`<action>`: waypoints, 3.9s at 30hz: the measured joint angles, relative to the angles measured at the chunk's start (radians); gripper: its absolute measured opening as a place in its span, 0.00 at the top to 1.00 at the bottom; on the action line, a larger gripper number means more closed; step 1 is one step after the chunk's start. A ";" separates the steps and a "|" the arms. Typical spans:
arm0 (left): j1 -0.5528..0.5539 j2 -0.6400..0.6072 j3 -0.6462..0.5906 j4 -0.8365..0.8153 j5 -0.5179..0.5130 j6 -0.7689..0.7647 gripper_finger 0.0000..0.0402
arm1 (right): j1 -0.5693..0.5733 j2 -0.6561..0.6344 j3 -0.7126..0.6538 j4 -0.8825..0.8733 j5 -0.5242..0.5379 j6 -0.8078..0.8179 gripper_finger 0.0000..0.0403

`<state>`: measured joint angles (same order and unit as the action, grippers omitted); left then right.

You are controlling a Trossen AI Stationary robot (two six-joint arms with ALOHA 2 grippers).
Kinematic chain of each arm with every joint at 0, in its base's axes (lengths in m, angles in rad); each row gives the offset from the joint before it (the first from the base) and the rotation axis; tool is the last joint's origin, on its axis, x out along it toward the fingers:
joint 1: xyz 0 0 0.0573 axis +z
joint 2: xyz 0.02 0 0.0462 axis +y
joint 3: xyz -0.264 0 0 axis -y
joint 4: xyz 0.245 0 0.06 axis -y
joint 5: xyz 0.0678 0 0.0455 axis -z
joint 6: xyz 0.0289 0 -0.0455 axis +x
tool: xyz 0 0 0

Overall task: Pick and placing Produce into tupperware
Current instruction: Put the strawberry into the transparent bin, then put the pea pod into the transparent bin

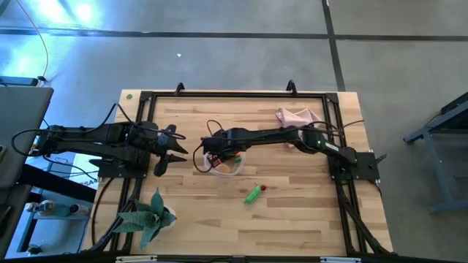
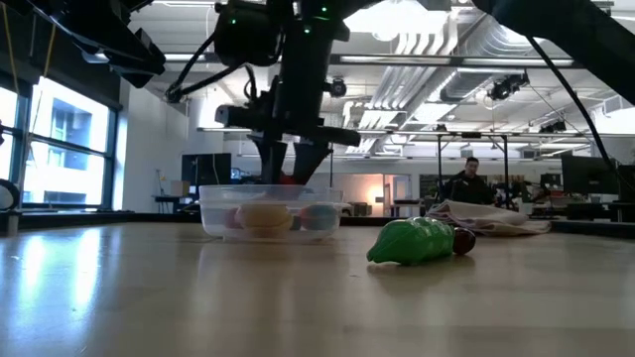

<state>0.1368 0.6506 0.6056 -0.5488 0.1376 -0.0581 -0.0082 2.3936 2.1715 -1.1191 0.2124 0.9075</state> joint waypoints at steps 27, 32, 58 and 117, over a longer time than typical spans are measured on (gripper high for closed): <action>0.000 0.000 0.000 0.000 0.000 0.000 0.70 | 0.019 -0.016 0.010 -0.041 0.064 0.036 0.50; 0.000 0.000 0.000 0.000 0.000 0.000 0.70 | 0.083 -0.082 0.021 -0.144 0.171 0.223 0.52; 0.000 0.000 0.000 0.000 0.000 0.000 0.70 | 0.478 -0.123 -0.174 -0.188 -0.011 1.690 0.55; 0.000 0.000 0.000 0.000 0.000 0.000 0.70 | 0.423 -0.080 -0.353 -0.056 0.020 1.718 0.66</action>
<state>0.1371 0.6506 0.6056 -0.5488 0.1379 -0.0578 0.4145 2.3135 1.8183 -1.1751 0.2325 2.6251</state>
